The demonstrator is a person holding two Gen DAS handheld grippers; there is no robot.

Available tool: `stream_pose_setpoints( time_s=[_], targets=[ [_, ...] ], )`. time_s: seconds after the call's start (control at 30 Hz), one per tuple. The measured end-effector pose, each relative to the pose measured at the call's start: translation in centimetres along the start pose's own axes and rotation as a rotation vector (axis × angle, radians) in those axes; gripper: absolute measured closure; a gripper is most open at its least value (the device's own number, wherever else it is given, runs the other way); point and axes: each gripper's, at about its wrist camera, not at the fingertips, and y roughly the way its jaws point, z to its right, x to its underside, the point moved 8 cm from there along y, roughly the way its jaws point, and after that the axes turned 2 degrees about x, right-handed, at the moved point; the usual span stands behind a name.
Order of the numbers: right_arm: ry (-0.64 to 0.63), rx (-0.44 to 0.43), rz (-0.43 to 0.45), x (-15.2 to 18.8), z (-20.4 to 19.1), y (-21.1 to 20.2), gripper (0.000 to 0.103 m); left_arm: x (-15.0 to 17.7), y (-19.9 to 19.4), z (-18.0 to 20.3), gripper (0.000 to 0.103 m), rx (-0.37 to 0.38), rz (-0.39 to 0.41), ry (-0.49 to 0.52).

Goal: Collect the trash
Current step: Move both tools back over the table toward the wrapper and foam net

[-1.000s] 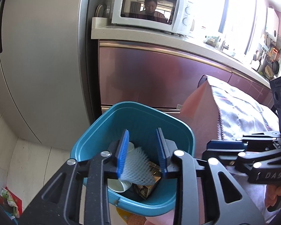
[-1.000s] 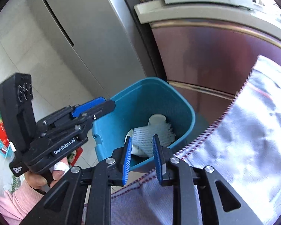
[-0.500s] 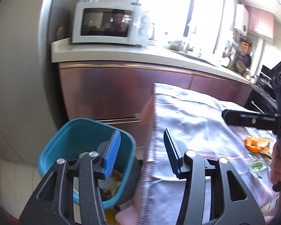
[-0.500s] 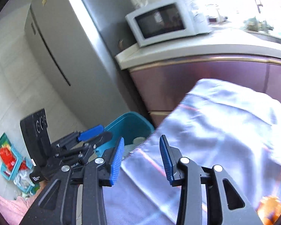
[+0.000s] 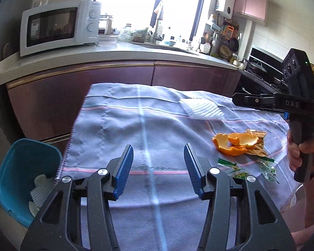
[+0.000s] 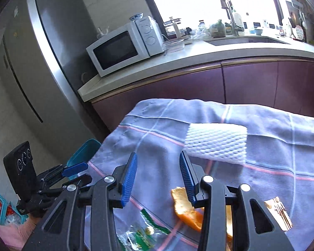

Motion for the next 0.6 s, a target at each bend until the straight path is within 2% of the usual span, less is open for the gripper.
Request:
stream_pose_setpoints(
  time_s=[0.27,0.37,0.43,0.6],
  targets=[
    [0.069,0.066,-0.007,0.5,5.5,0.0,0.063,1.4,2.6,5.8,0.051,0.099,-0.080,0.082],
    [0.083,0.080,-0.015,0.3,6.7,0.6,0.063,2.0,3.2,6.9,0.050,0.118,-0.105,0.097],
    [0.089,0.095,-0.023,0.1,7.4,1.3,0.058,2.3,3.7,7.5,0.050,0.129,-0.121,0.104],
    [0.110,0.116,-0.059,-0.3,9.1,3.3,0.057,2.8,4.2,8.1,0.049,0.140,-0.148,0.111]
  ],
)
